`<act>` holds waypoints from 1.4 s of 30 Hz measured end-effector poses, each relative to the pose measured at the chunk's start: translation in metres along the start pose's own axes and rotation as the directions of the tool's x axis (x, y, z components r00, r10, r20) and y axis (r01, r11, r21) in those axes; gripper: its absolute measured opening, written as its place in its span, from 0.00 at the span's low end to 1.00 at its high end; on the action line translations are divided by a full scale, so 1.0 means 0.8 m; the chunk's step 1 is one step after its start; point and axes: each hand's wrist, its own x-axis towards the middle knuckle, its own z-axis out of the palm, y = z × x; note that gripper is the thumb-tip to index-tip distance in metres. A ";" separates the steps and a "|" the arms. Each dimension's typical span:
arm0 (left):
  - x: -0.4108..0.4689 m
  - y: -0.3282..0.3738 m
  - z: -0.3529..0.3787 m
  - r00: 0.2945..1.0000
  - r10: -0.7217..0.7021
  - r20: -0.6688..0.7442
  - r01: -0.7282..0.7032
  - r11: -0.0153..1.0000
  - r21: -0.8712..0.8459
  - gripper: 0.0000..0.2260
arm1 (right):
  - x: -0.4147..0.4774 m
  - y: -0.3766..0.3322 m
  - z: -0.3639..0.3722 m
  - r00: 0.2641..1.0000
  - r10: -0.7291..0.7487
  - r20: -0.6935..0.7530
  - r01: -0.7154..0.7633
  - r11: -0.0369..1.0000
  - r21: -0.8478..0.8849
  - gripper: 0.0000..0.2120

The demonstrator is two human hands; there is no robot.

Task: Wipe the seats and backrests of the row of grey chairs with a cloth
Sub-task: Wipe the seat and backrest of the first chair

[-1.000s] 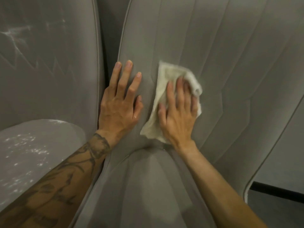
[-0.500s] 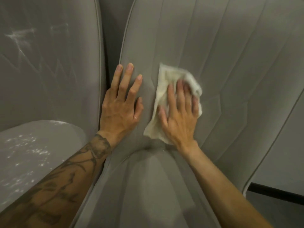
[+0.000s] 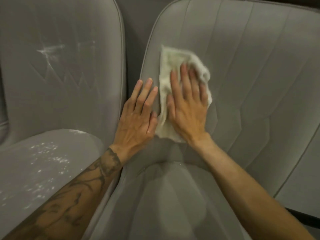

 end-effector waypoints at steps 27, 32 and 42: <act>-0.134 0.023 -0.074 0.927 -0.259 0.272 0.321 0.921 -0.219 0.12 | -0.066 -0.075 0.009 0.959 -0.279 0.040 0.258 0.927 0.272 0.24; -0.143 0.027 -0.076 0.878 -0.336 0.340 0.395 0.911 -0.117 0.18 | 0.062 -0.041 0.004 0.993 -0.008 -0.116 0.026 0.987 0.157 0.24; -0.173 0.038 -0.076 0.872 -0.270 0.408 0.319 0.946 -0.055 0.07 | -0.196 -0.093 -0.002 0.933 -0.249 0.261 0.044 0.797 0.603 0.22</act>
